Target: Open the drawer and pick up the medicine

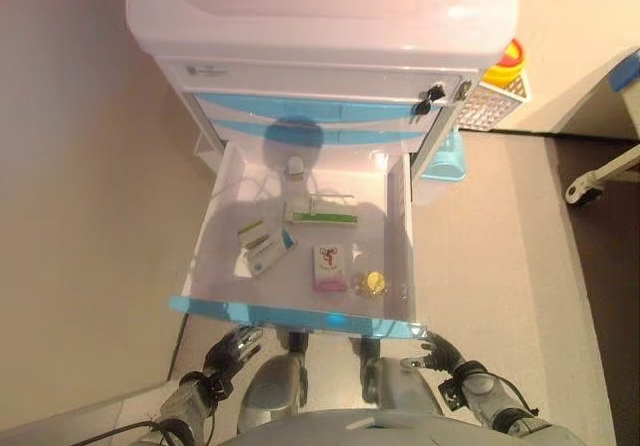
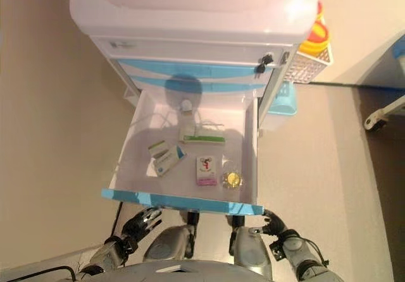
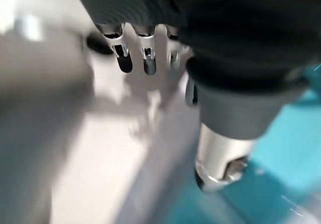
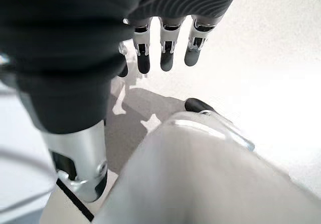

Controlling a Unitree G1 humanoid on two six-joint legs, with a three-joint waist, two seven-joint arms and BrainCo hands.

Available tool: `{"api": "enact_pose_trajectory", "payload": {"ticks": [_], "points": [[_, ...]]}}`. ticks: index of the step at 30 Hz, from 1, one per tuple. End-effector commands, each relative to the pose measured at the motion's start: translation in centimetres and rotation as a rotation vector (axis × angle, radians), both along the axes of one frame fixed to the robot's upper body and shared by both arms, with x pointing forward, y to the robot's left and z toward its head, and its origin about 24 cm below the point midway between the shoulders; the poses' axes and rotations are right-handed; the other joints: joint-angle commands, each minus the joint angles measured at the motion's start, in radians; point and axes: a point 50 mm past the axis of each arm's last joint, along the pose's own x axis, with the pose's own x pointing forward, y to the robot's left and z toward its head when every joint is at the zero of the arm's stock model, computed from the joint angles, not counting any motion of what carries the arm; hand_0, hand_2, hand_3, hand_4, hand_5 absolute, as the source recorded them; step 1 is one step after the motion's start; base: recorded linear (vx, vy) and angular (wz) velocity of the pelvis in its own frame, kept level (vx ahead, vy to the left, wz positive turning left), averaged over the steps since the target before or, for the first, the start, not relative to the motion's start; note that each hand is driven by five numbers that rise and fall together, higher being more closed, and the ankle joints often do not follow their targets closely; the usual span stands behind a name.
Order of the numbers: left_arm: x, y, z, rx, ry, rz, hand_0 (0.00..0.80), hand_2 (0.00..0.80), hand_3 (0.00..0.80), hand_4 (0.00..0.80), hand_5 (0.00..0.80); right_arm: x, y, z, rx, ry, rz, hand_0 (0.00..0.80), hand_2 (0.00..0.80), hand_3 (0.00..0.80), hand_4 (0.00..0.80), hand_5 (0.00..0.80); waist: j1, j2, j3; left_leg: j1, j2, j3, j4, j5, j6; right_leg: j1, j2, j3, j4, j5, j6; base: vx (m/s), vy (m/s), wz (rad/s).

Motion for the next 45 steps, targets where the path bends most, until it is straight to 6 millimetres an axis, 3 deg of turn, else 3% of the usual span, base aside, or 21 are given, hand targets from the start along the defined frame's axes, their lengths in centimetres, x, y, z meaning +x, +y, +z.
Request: {"api": "enact_pose_trajectory", "payload": {"ticks": [1,7,12,16,21,25,29,32,35,39,45], "points": [[0.4,-0.4,-0.2,0.149,0.047,-0.082,0.000,0.000,0.000,0.000,0.000,0.3,0.0,0.0,-0.035,-0.002,0.008,0.000,0.000,0.000,0.000,0.000,-0.011,-0.009,0.006,0.005,-0.063,0.013,0.015,-0.044,0.019,0.068,0.004,-0.005,-0.028,0.019,0.019,0.000,0.000,0.00],[-1.6,0.2,-1.2,0.395,0.224,-0.345,0.000,0.000,0.000,0.000,0.000,-1.3,-1.3,-0.5,-0.141,0.070,-0.081,0.000,0.000,0.000,0.000,0.000,-0.034,-0.016,-0.047,0.053,-0.060,0.037,-0.017,-0.054,0.024,0.099,0.009,0.020,-0.074,0.042,0.027,0.002,0.021,-0.06],[-2.9,0.7,-1.5,0.409,0.310,-0.415,0.000,0.000,0.000,0.000,0.000,-1.4,-4.1,0.2,-0.241,0.031,-0.262,0.000,0.000,0.000,0.000,0.000,-0.044,-0.032,-0.078,0.092,-0.055,0.064,-0.029,-0.071,0.031,0.126,0.012,0.042,-0.114,0.069,0.041,-0.001,0.008,-0.15],[-3.4,1.5,-1.4,0.413,0.328,-0.419,0.000,0.000,0.000,0.000,0.000,-0.3,-6.9,1.7,-0.325,-0.082,-0.421,0.000,0.000,0.000,0.000,0.000,-0.037,-0.056,-0.093,0.115,-0.051,0.077,-0.040,-0.082,0.037,0.146,0.015,0.050,-0.142,0.088,0.048,-0.016,-0.032,-0.13],[-4.4,1.9,-1.5,0.402,0.340,-0.391,0.000,0.000,0.000,0.000,0.000,3.1,-11.5,6.1,-0.413,-0.345,-0.598,0.000,0.000,0.000,0.000,0.000,-0.032,-0.074,-0.112,0.137,-0.041,0.084,-0.065,-0.089,0.043,0.157,0.018,0.056,-0.158,0.102,0.056,-0.037,-0.023,-0.07],[-5.1,1.6,-1.7,0.391,0.350,-0.379,0.000,0.000,0.000,0.000,0.000,7.1,-12.7,10.9,-0.460,-0.616,-0.605,0.000,0.000,0.000,0.000,0.000,-0.036,-0.075,-0.120,0.144,-0.037,0.086,-0.076,-0.091,0.043,0.158,0.016,0.059,-0.163,0.105,0.058,-0.053,0.019,-0.03],[-5.7,1.0,-1.9,0.368,0.360,-0.351,0.000,0.000,0.000,0.000,0.000,11.9,-10.6,17.6,-0.465,-0.946,-0.428,0.000,0.000,0.000,0.000,0.000,-0.045,-0.067,-0.125,0.148,-0.034,0.089,-0.089,-0.089,0.038,0.156,0.008,0.059,-0.167,0.102,0.060,-0.054,0.054,-0.01],[-6.2,0.8,-2.0,0.359,0.373,-0.343,0.000,0.000,0.000,0.000,0.000,13.9,-7.7,21.4,-0.455,-1.124,-0.190,0.000,0.000,0.000,0.000,0.000,-0.046,-0.063,-0.129,0.146,-0.033,0.088,-0.094,-0.085,0.036,0.153,0.001,0.053,-0.169,0.099,0.064,-0.042,0.038,0.02],[-6.6,0.7,-2.1,0.356,0.387,-0.340,0.000,0.000,0.000,0.000,0.000,14.9,-4.7,23.9,-0.440,-1.225,0.060,0.000,0.000,0.000,0.000,0.000,-0.040,-0.062,-0.134,0.143,-0.031,0.083,-0.098,-0.083,0.033,0.151,-0.005,0.045,-0.172,0.095,0.065,-0.010,0.007,0.00],[-7.0,0.5,-2.2,0.359,0.397,-0.347,0.000,0.000,0.000,0.000,0.000,15.4,-1.3,25.7,-0.437,-1.260,0.401,0.000,0.000,0.000,0.000,0.000,-0.029,-0.066,-0.142,0.141,-0.033,0.073,-0.104,-0.080,0.031,0.157,-0.010,0.034,-0.181,0.093,0.065,0.000,0.000,0.00],[-6.5,0.7,-2.1,0.368,0.391,-0.362,0.000,0.000,0.000,0.000,0.000,15.0,2.7,26.4,-0.444,-1.223,0.833,0.000,0.000,0.000,0.000,0.000,-0.013,-0.074,-0.149,0.137,-0.035,0.060,-0.109,-0.075,0.027,0.159,-0.017,0.019,-0.187,0.093,0.069,-0.008,-0.005,0.05]]}}
